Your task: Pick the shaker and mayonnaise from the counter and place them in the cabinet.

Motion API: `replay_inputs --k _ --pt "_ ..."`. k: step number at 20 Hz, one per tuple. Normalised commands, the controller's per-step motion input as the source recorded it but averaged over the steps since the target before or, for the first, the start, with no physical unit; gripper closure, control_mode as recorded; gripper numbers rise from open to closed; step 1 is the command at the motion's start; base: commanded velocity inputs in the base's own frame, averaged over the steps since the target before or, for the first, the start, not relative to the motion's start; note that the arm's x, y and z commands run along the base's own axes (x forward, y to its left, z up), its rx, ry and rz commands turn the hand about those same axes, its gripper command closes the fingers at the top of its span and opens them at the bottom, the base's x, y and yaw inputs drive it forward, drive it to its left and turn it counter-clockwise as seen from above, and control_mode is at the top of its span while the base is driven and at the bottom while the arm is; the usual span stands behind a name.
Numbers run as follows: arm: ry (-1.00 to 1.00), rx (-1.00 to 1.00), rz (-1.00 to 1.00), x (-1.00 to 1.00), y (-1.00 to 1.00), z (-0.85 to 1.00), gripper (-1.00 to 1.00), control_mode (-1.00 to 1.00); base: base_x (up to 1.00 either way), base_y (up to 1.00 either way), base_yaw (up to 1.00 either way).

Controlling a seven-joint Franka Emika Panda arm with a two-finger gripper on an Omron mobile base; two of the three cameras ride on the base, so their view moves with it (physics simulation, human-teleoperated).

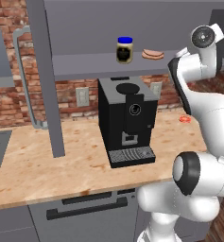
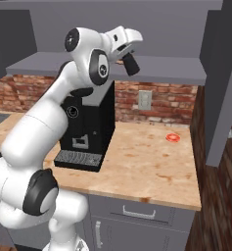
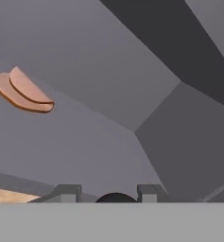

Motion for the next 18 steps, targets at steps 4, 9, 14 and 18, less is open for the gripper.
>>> replay_inputs --k 4,9,14,18 --pt "0.0 0.0 0.0 0.24 -0.08 -0.22 1.0 -1.0 0.0 0.0 0.0" --pt "0.0 0.0 0.0 0.23 -0.08 -0.34 1.0 -1.0 0.0 0.0 0.0" --pt "0.0 0.0 0.0 0.23 -0.11 -0.17 1.0 -1.0 0.0 0.0 0.0" --pt "-0.01 0.01 0.0 0.2 -0.14 -0.01 1.0 -1.0 0.0 0.0 0.0"
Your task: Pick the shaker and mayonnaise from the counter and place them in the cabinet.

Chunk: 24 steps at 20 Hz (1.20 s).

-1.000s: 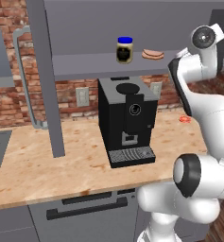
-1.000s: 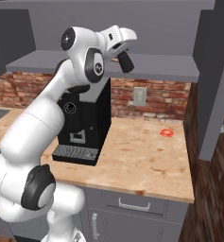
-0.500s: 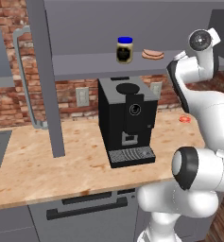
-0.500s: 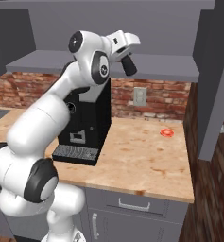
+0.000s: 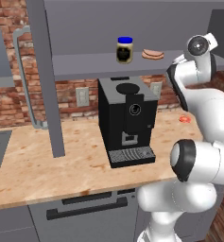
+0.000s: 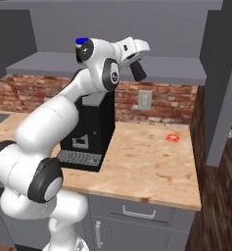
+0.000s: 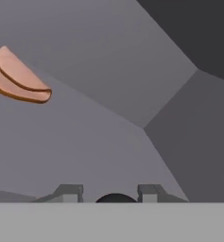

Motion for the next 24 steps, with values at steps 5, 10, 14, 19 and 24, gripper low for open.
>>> replay_inputs --k 5,10,14,19,24 --pt "-0.02 0.02 0.0 0.18 -0.15 0.0 1.0 -1.0 0.0 0.0 0.0" --pt "-0.02 0.04 0.0 0.22 -0.17 0.0 1.0 -1.0 0.0 0.0 0.0" --pt "-0.02 0.05 0.0 0.24 -0.18 0.01 1.0 -1.0 0.0 0.0 0.0" --pt "-0.02 0.06 0.0 0.29 -0.2 0.03 1.0 -1.0 0.0 0.0 0.0" --pt "-0.03 0.05 0.0 0.26 -0.17 0.0 1.0 -1.0 0.0 0.0 0.0"
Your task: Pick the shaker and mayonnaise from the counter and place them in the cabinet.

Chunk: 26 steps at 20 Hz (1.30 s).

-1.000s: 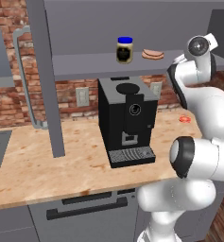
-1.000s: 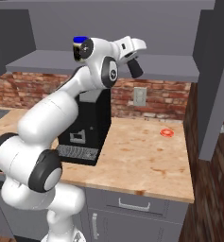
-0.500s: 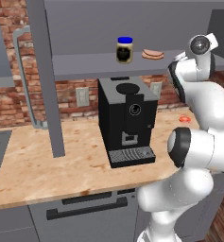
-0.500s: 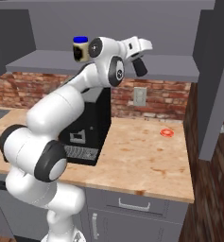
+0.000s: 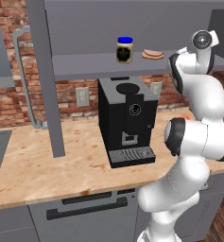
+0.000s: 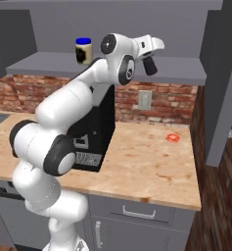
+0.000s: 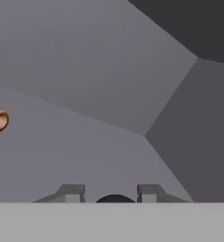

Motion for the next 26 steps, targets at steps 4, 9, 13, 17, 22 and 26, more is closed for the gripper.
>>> replay_inputs --k 4,9,13,17,22,26 --pt "-0.02 0.04 0.0 0.28 -0.12 0.0 1.0 -1.0 0.0 0.0 0.0" --pt "0.0 0.04 0.0 0.33 -0.09 -0.01 1.0 -1.0 0.0 0.0 0.0" --pt "0.0 0.04 0.0 0.39 -0.08 -0.04 1.0 -1.0 0.0 0.0 0.0" --pt "0.0 0.04 0.0 0.36 -0.06 -0.12 1.0 -1.0 0.0 0.0 0.0" --pt "0.0 0.05 0.0 0.33 -0.06 -0.23 1.0 -1.0 0.0 0.0 0.0" --pt "0.0 0.05 0.0 0.25 -0.06 -0.3 1.0 -1.0 0.0 0.0 0.0"
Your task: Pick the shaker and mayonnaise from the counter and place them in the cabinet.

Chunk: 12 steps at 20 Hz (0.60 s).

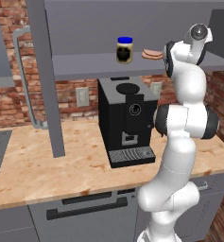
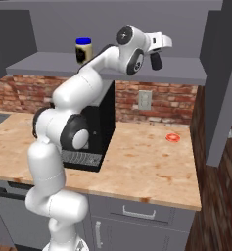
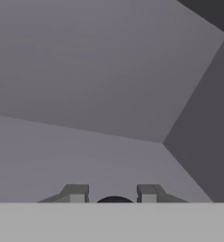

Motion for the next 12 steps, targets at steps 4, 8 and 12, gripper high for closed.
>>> replay_inputs --k 4,8,12 --pt "0.0 0.04 0.0 0.25 -0.09 -0.29 1.0 -1.0 0.0 0.0 0.0" --pt "0.0 0.04 0.0 0.29 -0.11 -0.27 1.0 -1.0 0.0 0.0 0.0" --pt "0.0 0.04 0.0 0.33 -0.12 -0.23 1.0 -1.0 0.0 0.0 0.0"
